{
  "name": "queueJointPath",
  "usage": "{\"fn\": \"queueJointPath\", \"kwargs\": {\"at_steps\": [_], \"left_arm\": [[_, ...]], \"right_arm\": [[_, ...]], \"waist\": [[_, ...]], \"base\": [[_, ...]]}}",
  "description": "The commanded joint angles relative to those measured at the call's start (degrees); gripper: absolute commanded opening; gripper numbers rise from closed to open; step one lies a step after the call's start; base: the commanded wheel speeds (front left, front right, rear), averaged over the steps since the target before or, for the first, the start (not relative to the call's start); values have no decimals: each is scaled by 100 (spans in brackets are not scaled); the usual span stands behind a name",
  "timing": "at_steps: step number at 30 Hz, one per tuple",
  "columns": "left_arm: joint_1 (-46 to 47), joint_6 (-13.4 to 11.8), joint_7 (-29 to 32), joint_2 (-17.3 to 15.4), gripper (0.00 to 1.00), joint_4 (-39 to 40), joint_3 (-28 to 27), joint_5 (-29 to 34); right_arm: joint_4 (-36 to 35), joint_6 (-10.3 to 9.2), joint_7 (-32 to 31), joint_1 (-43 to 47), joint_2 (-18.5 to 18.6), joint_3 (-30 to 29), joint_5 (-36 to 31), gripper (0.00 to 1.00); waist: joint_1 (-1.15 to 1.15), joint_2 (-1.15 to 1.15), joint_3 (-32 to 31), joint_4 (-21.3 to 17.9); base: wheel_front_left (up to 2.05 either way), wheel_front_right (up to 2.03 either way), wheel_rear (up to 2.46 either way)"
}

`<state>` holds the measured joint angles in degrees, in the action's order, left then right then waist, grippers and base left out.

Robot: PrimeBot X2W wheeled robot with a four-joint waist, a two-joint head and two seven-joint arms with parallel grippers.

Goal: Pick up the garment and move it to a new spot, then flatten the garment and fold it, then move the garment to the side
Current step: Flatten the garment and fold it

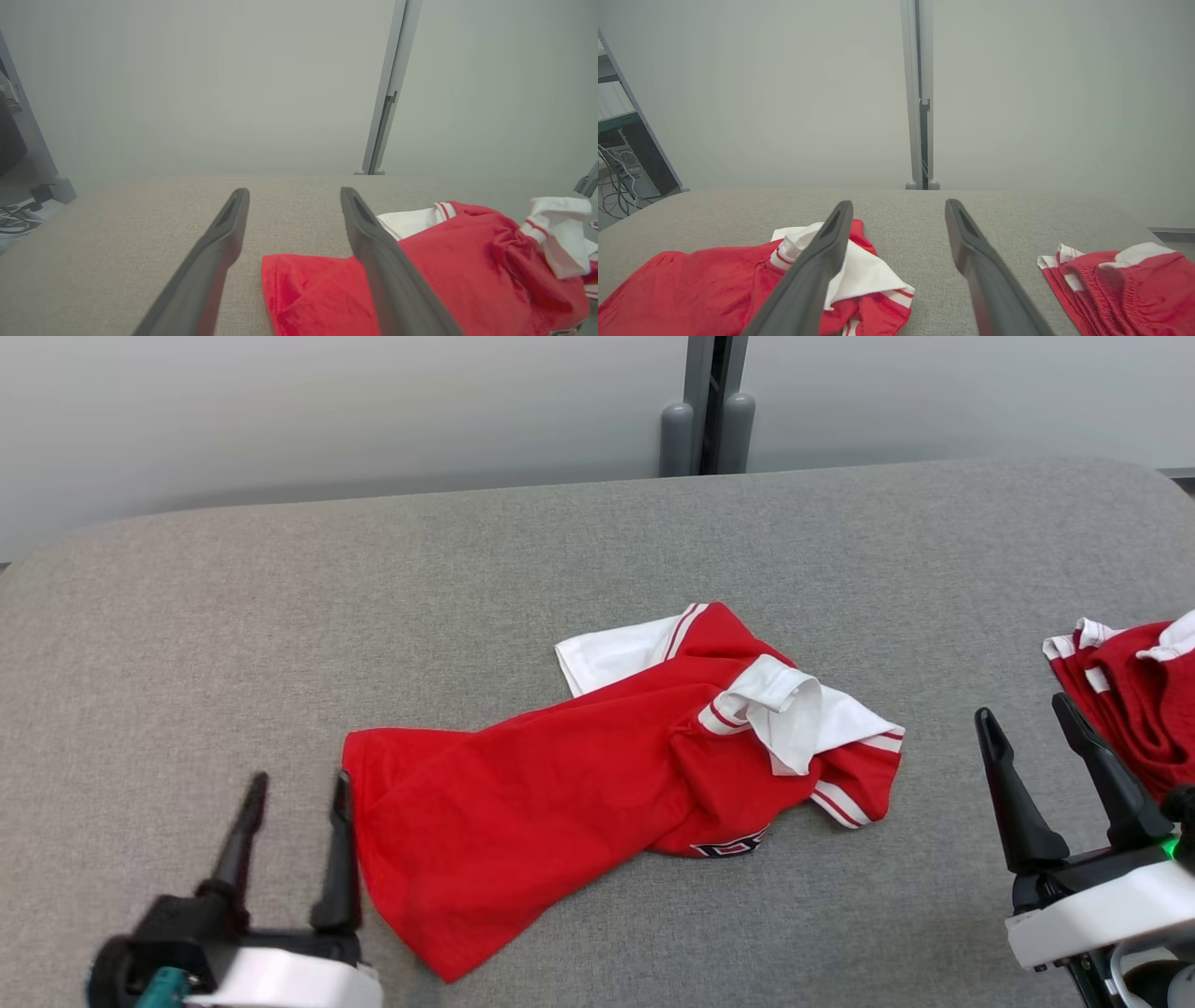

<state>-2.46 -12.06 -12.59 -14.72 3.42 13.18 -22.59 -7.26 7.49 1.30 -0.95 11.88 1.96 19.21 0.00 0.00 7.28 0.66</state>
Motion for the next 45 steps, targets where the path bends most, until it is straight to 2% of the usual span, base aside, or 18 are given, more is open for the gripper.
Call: {"fn": "queueJointPath", "kwargs": {"at_steps": [1,8,16,20,21,22,23,28,32,37,43,44,45], "left_arm": [[-93,38,33,19,100,-5,57,0],[-502,252,530,294,100,-212,566,-348],[-798,484,1205,450,100,-746,800,-916],[-653,584,1286,508,100,-865,853,-1037],[-621,621,1281,505,93,-878,858,-1048],[-595,643,1262,509,40,-885,856,-1058],[-579,654,1255,508,0,-899,846,-1083],[-496,718,1207,440,0,-901,810,-1094],[-415,733,1216,385,0,-868,802,-1072],[-286,729,1208,354,0,-865,807,-1020],[-117,758,1150,362,0,-888,840,-991],[-91,761,1135,369,0,-887,843,-982],[-65,756,1113,371,0,-877,838,-975]], "right_arm": [[-9,0,-21,34,17,-23,11,100],[-5,0,-57,163,-37,-41,36,100],[31,0,-36,68,-77,25,74,100],[79,0,-44,27,-81,54,102,100],[95,0,-64,19,-77,64,104,100],[110,0,-71,18,-65,62,98,100],[138,0,-83,24,-49,53,95,100],[275,0,-217,25,73,219,80,100],[529,0,-277,-136,209,637,160,100],[1160,0,-195,-613,292,1224,397,100],[1966,0,30,-1155,299,1643,505,100],[2098,0,85,-1246,314,1700,511,55],[2217,0,145,-1316,317,1748,517,35]], "waist": [[0,0,12,17],[0,0,158,128],[0,0,388,177],[0,0,456,153],[0,0,468,142],[0,0,478,132],[0,0,489,123],[0,0,524,125],[0,0,559,189],[0,0,634,282],[0,0,722,412],[0,0,732,437],[0,0,733,455]], "base": [[0,0,0],[0,0,0],[0,0,0],[0,0,0],[0,0,0],[0,0,0],[0,0,0],[0,0,0],[0,0,0],[0,0,0],[0,0,0],[0,0,0],[0,0,0]]}}
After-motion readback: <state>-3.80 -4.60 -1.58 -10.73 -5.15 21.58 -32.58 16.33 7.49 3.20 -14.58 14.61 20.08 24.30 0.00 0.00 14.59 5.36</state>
